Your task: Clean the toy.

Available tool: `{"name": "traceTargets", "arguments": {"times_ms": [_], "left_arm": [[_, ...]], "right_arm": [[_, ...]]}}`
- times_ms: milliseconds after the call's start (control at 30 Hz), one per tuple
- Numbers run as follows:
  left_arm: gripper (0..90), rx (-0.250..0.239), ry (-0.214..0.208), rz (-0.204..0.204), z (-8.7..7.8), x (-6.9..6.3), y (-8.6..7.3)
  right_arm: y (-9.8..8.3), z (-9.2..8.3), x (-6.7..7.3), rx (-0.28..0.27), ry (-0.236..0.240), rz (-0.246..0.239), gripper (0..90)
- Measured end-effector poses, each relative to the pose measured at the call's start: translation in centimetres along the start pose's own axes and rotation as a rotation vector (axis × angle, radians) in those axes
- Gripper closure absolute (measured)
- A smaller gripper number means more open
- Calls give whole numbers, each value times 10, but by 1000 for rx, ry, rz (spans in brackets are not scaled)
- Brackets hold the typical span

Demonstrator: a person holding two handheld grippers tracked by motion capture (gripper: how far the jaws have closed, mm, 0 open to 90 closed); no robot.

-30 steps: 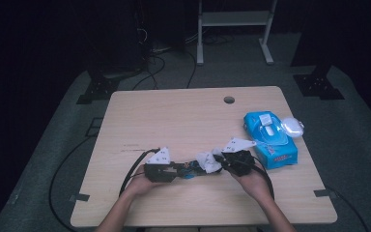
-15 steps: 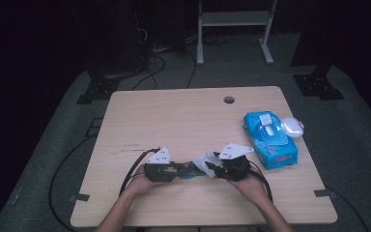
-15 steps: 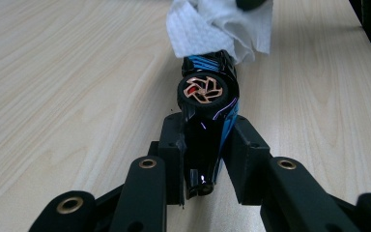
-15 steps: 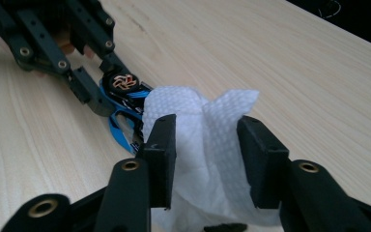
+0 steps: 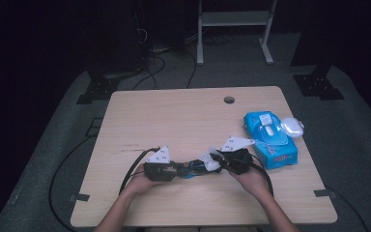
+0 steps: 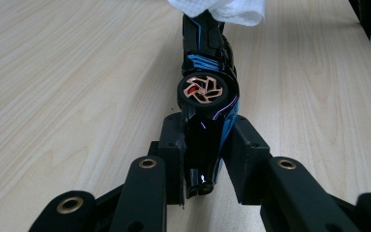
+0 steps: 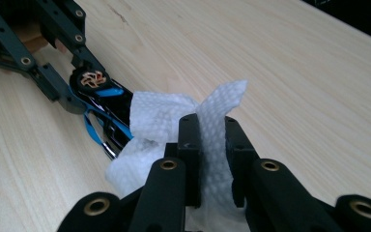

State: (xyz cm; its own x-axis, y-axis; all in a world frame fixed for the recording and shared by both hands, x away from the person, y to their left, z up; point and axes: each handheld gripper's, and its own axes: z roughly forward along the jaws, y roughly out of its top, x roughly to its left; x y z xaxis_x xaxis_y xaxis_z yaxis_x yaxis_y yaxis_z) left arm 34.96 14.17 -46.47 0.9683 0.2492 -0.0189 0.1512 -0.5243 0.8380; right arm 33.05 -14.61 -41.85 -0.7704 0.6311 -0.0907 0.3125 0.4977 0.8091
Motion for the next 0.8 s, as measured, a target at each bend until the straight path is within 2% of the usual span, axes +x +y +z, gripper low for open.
{"name": "traceTargets", "arguments": {"times_ms": [133,233,300,367,400,667,800], "left_arm": [[686,-5,11,-19,0,3,0],[665,-12,20,-58,0,6,-1],[636,-18,16,-70,0,6,-1],[603,-42,-2,-101,-2,8,0],[589,-42,-2,-101,-2,8,0],[545,-118,-47,-185,-8,11,2],[524,-145,-49,-233,-9,15,3]], "right_arm": [[-2,0,-3,14,24,11,809],[-6,-2,-6,4,58,49,810],[-10,-4,-6,-11,75,71,811],[-12,-5,-5,-15,79,74,811],[-12,-5,-5,-15,79,74,811],[-19,-9,-1,-44,93,80,813],[-21,-9,0,-59,93,68,813]]}}
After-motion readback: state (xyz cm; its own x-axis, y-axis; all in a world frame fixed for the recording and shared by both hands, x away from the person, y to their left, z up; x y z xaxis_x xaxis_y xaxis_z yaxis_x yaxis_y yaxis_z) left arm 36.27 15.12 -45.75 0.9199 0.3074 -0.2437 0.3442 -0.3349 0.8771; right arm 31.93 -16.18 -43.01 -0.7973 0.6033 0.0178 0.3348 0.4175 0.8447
